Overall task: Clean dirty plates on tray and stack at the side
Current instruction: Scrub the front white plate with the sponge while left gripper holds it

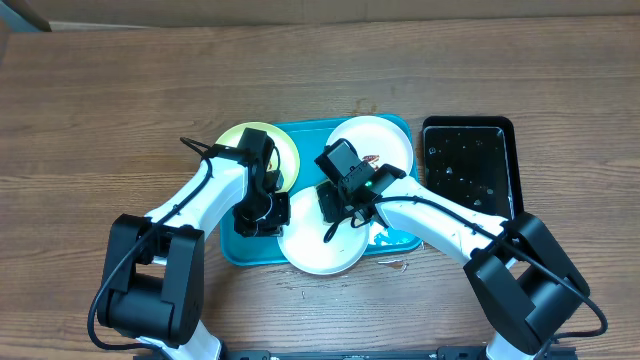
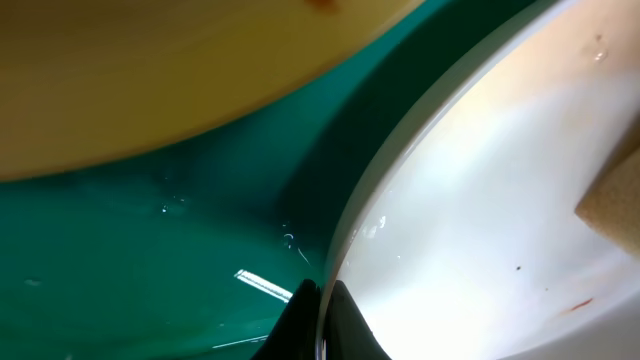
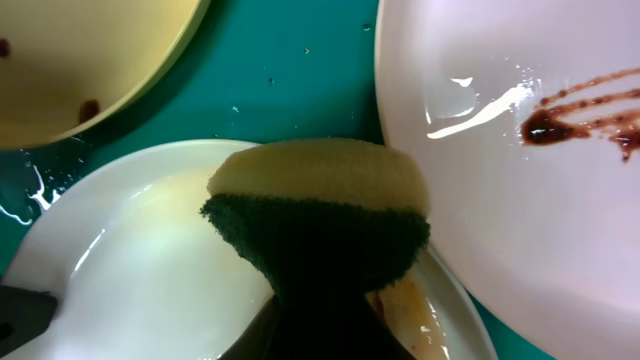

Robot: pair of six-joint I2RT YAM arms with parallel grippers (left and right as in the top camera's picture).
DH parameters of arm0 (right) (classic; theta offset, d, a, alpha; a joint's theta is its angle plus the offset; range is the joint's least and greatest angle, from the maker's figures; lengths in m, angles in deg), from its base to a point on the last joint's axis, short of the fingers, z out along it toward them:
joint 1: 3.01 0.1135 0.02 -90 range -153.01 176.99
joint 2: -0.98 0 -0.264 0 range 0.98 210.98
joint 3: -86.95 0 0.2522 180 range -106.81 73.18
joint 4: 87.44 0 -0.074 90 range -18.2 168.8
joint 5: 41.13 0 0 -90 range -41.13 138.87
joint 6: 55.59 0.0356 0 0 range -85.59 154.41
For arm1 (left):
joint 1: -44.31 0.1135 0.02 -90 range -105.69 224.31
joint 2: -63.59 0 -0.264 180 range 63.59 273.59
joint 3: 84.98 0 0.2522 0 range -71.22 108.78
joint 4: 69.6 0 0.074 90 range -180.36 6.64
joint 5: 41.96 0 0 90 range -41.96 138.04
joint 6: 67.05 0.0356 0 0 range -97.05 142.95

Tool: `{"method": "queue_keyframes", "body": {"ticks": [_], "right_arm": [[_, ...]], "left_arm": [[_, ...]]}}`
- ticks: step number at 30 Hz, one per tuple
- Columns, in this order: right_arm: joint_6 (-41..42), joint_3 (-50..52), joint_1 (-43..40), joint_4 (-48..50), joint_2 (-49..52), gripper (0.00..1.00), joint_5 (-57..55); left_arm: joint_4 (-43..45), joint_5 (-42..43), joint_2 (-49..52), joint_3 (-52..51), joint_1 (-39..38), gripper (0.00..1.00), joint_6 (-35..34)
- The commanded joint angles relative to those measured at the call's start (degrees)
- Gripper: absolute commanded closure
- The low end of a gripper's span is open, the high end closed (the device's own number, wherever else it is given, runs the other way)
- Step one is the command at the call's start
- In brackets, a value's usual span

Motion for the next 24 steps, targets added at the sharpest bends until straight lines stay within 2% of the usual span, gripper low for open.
{"method": "queue_keyframes", "body": {"ticks": [1, 4, 8, 15, 24], "right_arm": [[-0.81, -0.02, 0.26, -2.49, -0.09, 0.87, 0.61], [-0.79, -0.02, 0.26, -8.74, -0.09, 0.96, 1.92], [-0.81, -0.02, 0.26, -14.12, -0.09, 0.96, 2.05], [-1.01, -2.75, 0.13, -14.75, -0.70, 0.96, 5.95], [1.22, -8.24, -1.81, -16.90, -9.42, 0.96, 1.55]], "left_arm": [[0.11, -0.57, 0.70, 0.72, -0.02, 0.96, -1.03], [0.35, -0.59, 0.70, 0.72, -0.02, 0.96, -1.16], [0.50, -0.83, 0.70, 0.72, -0.02, 0.96, -2.27], [0.48, -0.83, 0.59, 0.72, -0.02, 0.96, -2.45], [0.70, -2.58, -2.67, 0.79, -0.02, 0.96, -2.47]]}}
